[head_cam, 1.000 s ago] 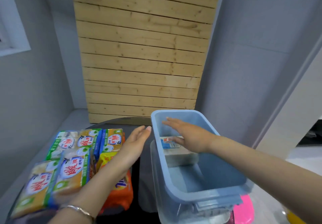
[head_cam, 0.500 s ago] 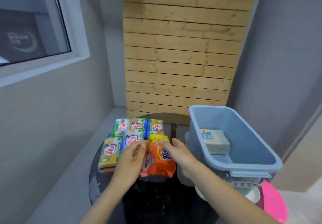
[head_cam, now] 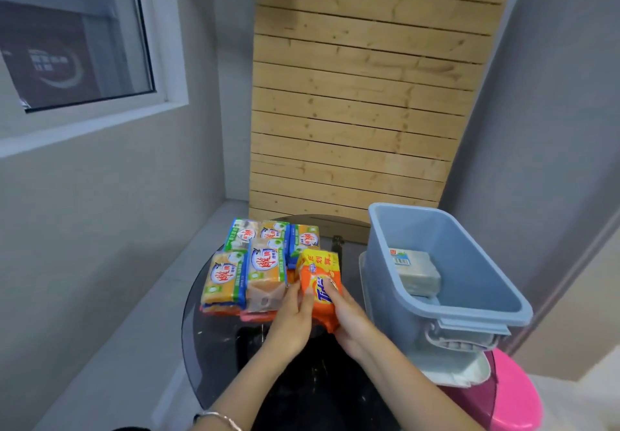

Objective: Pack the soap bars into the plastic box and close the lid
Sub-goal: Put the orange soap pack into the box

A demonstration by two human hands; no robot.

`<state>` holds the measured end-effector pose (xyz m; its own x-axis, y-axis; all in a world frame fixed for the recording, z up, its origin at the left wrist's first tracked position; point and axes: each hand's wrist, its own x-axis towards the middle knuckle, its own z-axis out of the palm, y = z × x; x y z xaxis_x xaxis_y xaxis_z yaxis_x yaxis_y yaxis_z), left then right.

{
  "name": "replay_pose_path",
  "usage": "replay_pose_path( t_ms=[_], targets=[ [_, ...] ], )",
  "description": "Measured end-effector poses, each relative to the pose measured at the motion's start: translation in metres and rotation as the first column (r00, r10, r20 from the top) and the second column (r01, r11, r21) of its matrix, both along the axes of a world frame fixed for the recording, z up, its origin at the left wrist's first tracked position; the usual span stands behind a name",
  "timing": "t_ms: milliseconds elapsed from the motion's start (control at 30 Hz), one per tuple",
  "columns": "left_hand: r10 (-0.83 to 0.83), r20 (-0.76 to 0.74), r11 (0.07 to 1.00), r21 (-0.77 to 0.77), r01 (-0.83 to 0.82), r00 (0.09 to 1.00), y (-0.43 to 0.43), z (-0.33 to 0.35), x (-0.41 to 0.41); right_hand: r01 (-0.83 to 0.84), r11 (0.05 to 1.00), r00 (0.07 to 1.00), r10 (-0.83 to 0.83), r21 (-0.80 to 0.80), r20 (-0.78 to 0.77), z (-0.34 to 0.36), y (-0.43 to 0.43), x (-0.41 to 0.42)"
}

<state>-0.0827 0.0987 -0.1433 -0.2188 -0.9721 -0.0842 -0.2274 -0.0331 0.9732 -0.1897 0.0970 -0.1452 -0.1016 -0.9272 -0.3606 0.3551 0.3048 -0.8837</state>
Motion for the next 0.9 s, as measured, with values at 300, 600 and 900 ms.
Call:
replay_pose_path(
  t_ms=[300, 600, 900],
  targets=[
    [0.117, -0.411, 0.979, -0.102, -0.174, 0.904, 0.001, 0.068, 0.004, -0.059, 0.936, 0.995, 0.029, -0.348, -0.090, 0.091, 0.031, -0.017],
    [-0.238, -0.411, 0.956, -0.261, 0.137, 0.880, -0.004, 0.110, -0.067, -0.106, 0.975, 0.954, 0.043, -0.198, -0.298, 0.153, 0.029, -0.106],
    [-0.160, -0.332, 0.975, -0.198, 0.097, 0.930, -0.057, 0.077, -0.112, -0.053, 0.992, 0.913, 0.093, 0.111, -0.397, 0.122, 0.021, -0.174]
  ],
)
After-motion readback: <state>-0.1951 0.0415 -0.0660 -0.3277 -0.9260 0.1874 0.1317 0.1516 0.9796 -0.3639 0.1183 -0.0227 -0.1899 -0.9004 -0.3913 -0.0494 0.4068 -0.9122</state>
